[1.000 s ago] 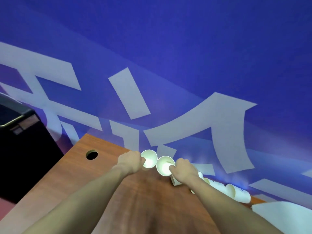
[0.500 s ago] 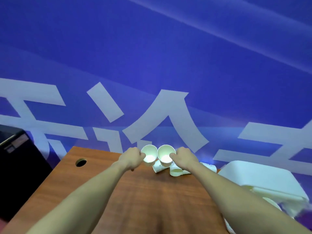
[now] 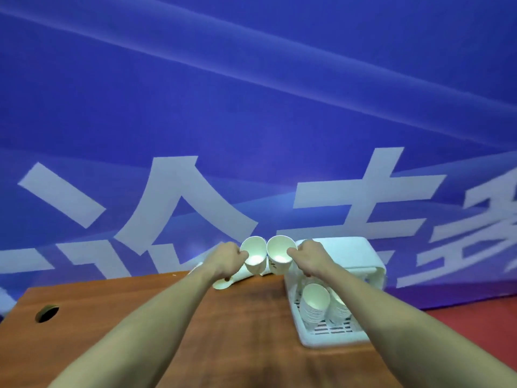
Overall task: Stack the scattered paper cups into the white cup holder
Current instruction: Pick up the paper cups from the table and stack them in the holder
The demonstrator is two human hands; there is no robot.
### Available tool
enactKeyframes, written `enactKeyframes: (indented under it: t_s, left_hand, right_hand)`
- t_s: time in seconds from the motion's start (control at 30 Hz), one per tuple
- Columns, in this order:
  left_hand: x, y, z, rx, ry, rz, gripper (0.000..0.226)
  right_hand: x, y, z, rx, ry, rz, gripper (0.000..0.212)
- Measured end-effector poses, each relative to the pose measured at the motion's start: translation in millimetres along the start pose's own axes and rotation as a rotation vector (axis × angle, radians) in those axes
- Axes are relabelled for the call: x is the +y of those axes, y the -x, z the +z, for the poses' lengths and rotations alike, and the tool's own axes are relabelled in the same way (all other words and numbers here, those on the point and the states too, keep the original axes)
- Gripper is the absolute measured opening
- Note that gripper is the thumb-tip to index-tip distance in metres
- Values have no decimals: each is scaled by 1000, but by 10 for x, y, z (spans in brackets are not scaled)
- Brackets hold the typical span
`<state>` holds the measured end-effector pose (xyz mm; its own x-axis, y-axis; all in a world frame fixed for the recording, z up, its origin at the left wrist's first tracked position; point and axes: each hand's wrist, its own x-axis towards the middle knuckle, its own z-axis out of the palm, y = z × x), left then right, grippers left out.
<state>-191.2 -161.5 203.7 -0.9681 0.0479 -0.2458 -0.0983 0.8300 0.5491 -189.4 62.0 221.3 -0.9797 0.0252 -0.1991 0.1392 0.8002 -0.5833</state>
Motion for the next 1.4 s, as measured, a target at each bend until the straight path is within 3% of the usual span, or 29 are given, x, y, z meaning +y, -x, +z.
enactKeyframes:
  t_s: [0.37, 0.73, 1.03, 1.2, 1.4]
  left_hand:
    - [1582, -118, 851, -71, -35, 174, 36]
    - [2269, -105, 1704, -217, -57, 199, 35]
    - [2369, -85, 2469, -307, -127, 128, 27]
    - [2281, -103, 2718, -284, -171, 78, 38]
    - [2123, -200, 2886, -276, -173, -1, 29]
  right_hand:
    - [1364, 188, -1023, 173, -75, 167, 38]
    - [2604, 508, -1318, 226, -47, 441, 28]
    - [3261, 515, -1329, 155, -101, 489, 31]
    - [3346, 477, -1137, 128, -84, 444, 34]
    - [3345, 383, -948, 84, -96, 437, 34]
